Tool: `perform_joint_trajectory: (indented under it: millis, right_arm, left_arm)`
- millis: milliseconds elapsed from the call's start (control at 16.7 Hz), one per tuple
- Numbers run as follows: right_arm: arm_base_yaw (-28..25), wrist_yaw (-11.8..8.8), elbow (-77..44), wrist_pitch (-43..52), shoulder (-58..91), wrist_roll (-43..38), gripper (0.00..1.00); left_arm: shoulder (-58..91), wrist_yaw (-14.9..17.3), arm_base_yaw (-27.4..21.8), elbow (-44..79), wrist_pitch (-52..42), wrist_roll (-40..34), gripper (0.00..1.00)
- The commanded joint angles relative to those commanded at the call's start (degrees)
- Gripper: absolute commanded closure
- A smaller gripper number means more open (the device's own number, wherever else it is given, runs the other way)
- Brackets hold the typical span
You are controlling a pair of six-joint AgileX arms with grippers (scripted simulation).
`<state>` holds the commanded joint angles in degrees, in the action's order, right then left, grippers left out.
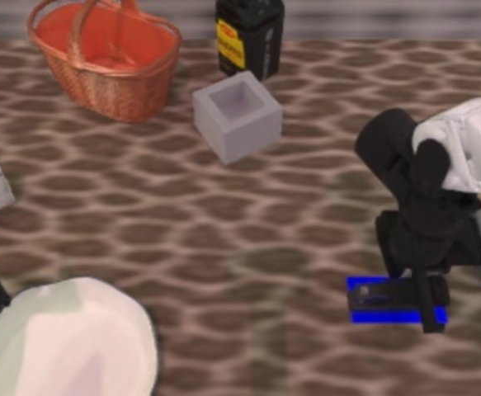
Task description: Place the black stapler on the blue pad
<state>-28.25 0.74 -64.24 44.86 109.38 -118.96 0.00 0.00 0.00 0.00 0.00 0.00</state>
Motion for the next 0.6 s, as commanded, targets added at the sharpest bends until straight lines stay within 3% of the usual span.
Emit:
perform_joint_trajectory:
  millis: [240, 600]
  right_arm:
    - [0.0, 0.0, 0.0, 0.0, 0.0, 0.0, 0.02]
    - [0.0, 0.0, 0.0, 0.0, 0.0, 0.0, 0.0]
  left_arm:
    - [0.0, 0.0, 0.0, 0.0, 0.0, 0.0, 0.0]
    - [0.0, 0.0, 0.0, 0.0, 0.0, 0.0, 0.0]
